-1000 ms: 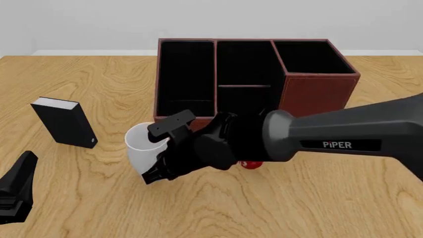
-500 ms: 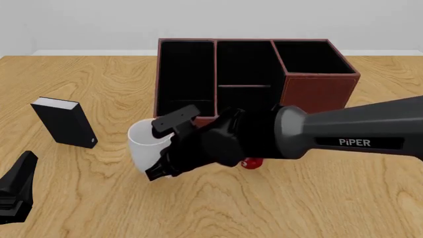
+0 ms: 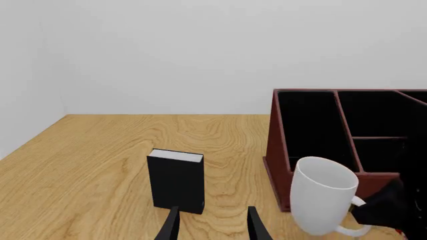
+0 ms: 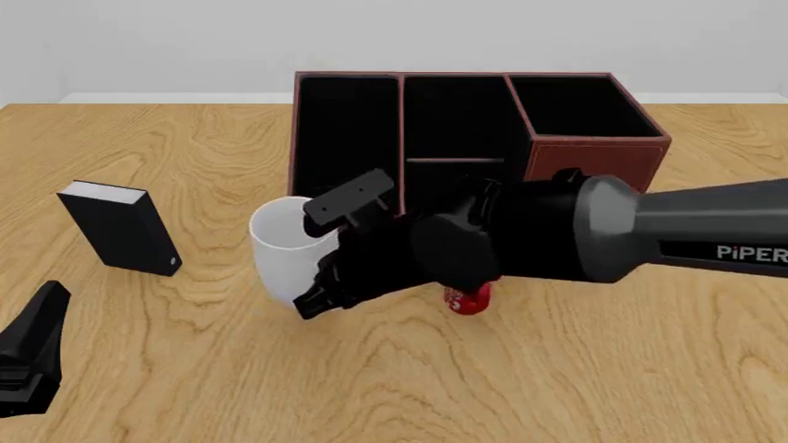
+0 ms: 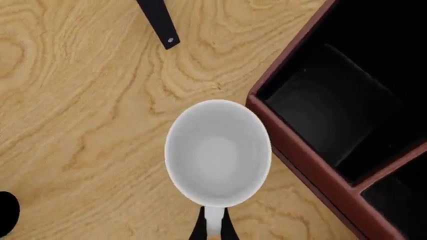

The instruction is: Pick up the white mug and place it to the right of the caddy.

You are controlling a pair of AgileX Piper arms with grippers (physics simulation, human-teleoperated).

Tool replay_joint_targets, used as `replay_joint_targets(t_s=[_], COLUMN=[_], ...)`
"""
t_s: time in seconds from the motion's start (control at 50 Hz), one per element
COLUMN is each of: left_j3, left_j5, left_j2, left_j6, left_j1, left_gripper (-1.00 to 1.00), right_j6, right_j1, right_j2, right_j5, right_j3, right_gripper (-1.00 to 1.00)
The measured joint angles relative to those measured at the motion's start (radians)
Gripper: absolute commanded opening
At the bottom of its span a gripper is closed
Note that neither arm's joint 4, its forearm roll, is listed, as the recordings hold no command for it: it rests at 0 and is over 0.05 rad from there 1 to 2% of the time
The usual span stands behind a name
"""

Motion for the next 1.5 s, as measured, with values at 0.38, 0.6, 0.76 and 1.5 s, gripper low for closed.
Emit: replay_joint_targets(t_s=[0.38, 0.6, 0.76, 1.5], left_j3=[0.0, 0.0, 0.0, 0.0], left_j5=[0.0, 0.0, 0.0, 0.0], left_j2=[0.0, 0.0, 0.0, 0.0], left_j6=[0.0, 0.0, 0.0, 0.0], left_j1=[0.0, 0.0, 0.0, 0.0], left_gripper=[1.0, 1.0, 1.0, 1.0], right_j6=[-0.058, -0.084, -0.101, -0.171], right_j1=[-0.032, -0.063, -0.091, -0.247], right_j2=[-0.116, -0.212, -0.292, -0.702], right_j5=[0.032, 0.047, 0.056, 0.161], right_j3=[0.034, 0.076, 0.114, 0.286], right_gripper=[-1.0, -1.0, -1.0, -1.0])
